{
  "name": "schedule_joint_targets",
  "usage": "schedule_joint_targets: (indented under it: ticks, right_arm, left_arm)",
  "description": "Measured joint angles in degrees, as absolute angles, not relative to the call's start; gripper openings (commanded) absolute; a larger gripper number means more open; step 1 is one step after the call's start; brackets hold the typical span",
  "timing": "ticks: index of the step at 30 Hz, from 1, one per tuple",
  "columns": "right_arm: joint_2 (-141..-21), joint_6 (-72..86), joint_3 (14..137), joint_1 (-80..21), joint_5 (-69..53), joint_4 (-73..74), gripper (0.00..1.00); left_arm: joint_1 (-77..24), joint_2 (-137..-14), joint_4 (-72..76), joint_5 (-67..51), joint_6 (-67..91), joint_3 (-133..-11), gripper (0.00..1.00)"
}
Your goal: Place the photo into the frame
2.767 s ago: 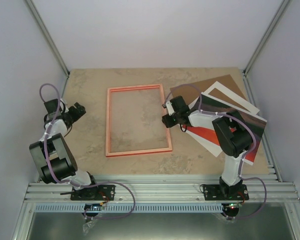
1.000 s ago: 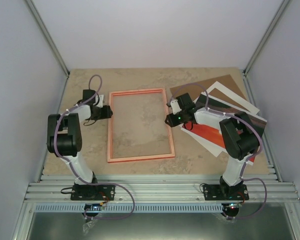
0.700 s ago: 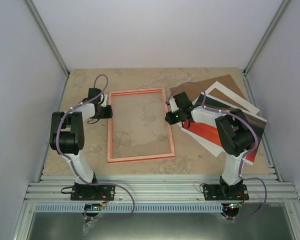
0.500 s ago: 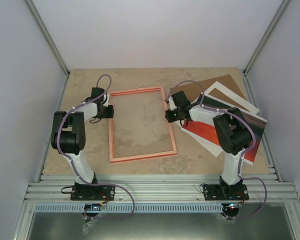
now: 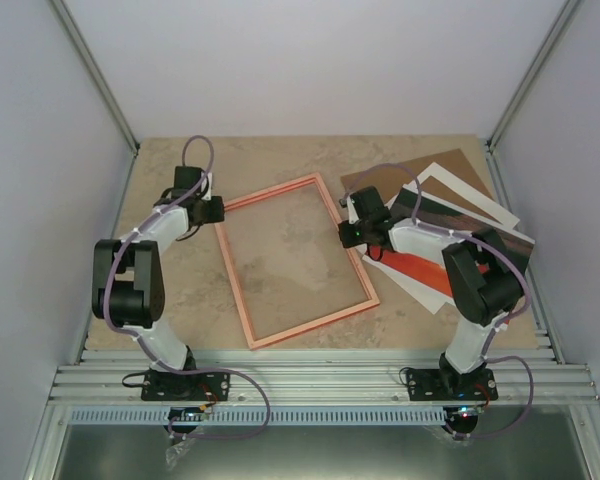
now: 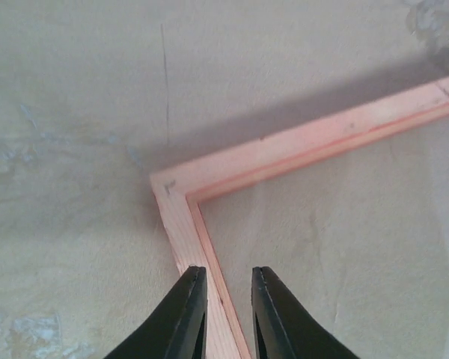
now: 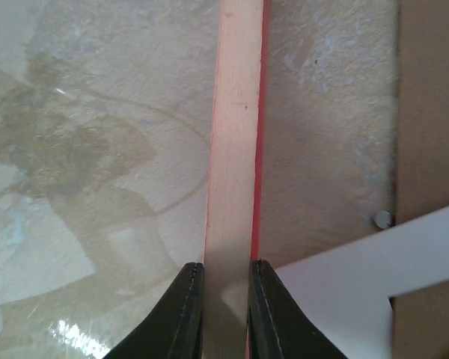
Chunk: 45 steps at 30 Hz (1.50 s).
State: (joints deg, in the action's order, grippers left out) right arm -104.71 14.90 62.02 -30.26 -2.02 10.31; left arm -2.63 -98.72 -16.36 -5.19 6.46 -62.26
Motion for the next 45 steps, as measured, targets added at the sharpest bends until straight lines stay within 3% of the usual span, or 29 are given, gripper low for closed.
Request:
schedule_joint_targets:
  ticks: [5, 8, 31, 33, 35, 39, 45]
  right_arm:
    - [-100.6, 16.71, 58.94, -30.24, -1.02, 8.84, 0.0]
    - [-100.33, 18.9, 57.63, -30.04, -0.78, 7.88, 0.0]
    - [-100.44, 34.94, 59.0, -27.51, -8.27, 4.23, 0.01]
    - [-100.44, 35.79, 58.13, -27.68, -9.37, 3.9, 0.1]
    - [-100.44, 36.38, 56.73, -27.86, -10.79, 3.92, 0.28]
    - [-100.42, 36.69, 55.59, -28.16, -12.82, 4.89, 0.49]
    - [-100.84, 35.22, 55.53, -27.86, -15.94, 4.03, 0.57]
  left_arm:
    - [-2.63, -97.67, -15.07, -4.91, 7.49, -62.26, 0.42]
    - [-2.55, -97.67, -14.98, -4.8, 7.86, -62.22, 0.47]
    - [6.04, -93.27, -14.41, -6.17, 10.11, -59.18, 0.54]
    - [6.04, -93.27, -14.61, -6.17, 10.07, -59.13, 0.57]
    - [6.07, -93.27, -14.68, -6.28, 9.85, -59.13, 0.59]
    - [6.07, -93.27, -15.49, -7.05, 9.37, -59.13, 0.63]
    - [6.07, -93.56, -15.92, -11.92, 9.15, -58.72, 0.72]
